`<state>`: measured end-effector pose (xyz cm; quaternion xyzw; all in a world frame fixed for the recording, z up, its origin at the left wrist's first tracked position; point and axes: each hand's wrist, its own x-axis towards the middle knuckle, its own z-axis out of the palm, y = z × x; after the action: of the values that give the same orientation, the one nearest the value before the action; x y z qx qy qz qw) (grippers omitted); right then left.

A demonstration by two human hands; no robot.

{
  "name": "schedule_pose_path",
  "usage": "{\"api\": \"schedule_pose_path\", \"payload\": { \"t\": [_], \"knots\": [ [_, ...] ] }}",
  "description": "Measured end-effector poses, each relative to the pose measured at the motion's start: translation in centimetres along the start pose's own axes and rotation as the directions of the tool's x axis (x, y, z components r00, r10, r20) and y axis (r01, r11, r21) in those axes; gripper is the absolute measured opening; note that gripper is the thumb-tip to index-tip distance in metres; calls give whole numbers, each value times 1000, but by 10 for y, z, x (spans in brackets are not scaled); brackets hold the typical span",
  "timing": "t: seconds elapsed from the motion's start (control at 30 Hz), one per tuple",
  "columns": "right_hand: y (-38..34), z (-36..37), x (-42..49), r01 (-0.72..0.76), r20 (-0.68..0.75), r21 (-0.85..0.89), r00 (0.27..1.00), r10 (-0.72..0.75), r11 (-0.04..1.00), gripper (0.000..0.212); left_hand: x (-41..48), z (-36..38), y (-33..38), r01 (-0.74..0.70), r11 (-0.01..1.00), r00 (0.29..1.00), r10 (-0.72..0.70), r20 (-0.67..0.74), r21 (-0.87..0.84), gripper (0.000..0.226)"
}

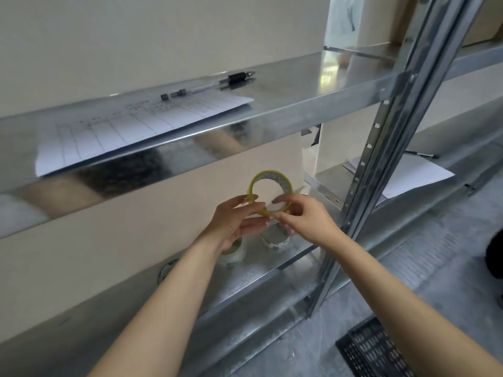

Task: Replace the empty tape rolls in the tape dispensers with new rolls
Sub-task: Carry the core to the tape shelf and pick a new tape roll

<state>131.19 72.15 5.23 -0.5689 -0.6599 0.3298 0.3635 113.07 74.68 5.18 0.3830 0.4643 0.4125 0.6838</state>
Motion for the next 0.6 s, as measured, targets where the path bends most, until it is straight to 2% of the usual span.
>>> {"api": "schedule_pose_path", "payload": {
  "t": [0.13, 0.2, 0.27, 0.33, 0.47, 0.6],
  "knots": [
    [-11, -1, 4, -30, -133, 86, 990, 41, 996, 51, -25, -21, 7, 5, 1000, 1000, -5, 11, 21, 29],
    [-20, 4, 7, -95, -83, 185, 990, 112, 978, 58, -38, -33, 9, 16, 1000, 1000, -17, 12, 23, 29],
    [-30, 13, 10, -167, 50, 317, 986, 159, 934, 52, -51, -45, 12, 12, 999, 1000, -12, 2, 29, 30],
    [-43, 25, 10, -199, 155, 396, 977, 148, 896, 45, -64, -60, 16, -2, 1000, 1000, 3, -22, 28, 32],
    [-69, 56, 8, -182, 216, 441, 972, 92, 879, 38, -92, -95, 25, -16, 1000, 997, 18, -80, 19, 34],
    [-97, 92, 4, -160, 276, 467, 961, 28, 870, 35, -123, -131, 30, -40, 999, 985, 38, -166, -9, 24]
  ]
}}
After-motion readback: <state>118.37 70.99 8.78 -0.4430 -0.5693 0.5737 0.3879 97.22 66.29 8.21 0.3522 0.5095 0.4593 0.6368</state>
